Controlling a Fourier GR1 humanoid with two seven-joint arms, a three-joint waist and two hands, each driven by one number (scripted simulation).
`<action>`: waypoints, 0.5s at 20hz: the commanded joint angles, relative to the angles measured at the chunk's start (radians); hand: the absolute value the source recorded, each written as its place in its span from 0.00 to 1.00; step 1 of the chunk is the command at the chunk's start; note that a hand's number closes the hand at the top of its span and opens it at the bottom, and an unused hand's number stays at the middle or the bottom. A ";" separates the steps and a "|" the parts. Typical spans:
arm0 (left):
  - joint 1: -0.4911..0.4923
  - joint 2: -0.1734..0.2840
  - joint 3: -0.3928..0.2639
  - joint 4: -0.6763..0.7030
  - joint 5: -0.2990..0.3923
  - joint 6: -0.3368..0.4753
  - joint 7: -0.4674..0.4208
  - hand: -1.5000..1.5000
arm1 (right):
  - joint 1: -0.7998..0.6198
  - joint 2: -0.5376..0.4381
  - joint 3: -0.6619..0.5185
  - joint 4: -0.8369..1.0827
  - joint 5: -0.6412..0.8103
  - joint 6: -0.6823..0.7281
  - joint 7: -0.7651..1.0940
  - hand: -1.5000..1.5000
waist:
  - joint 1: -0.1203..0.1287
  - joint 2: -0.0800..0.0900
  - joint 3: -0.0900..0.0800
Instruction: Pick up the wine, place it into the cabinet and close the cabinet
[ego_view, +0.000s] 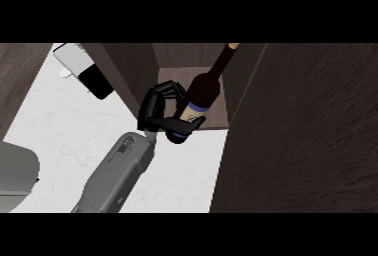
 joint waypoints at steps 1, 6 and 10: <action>-0.100 0.000 -0.034 0.109 0.097 0.052 -0.036 1.00 | 0.001 0.018 0.011 -0.142 -0.042 0.011 0.077 0.00 | -0.009 0.004 -0.001; -0.213 0.000 0.006 0.213 0.097 0.066 0.008 1.00 | 0.065 0.005 0.057 -0.186 -0.004 0.006 0.041 0.00 | -0.015 0.000 0.000; -0.273 0.000 0.002 0.359 0.073 0.076 -0.065 1.00 | 0.081 0.003 0.033 -0.150 -0.047 0.028 -0.021 0.00 | -0.029 0.007 0.001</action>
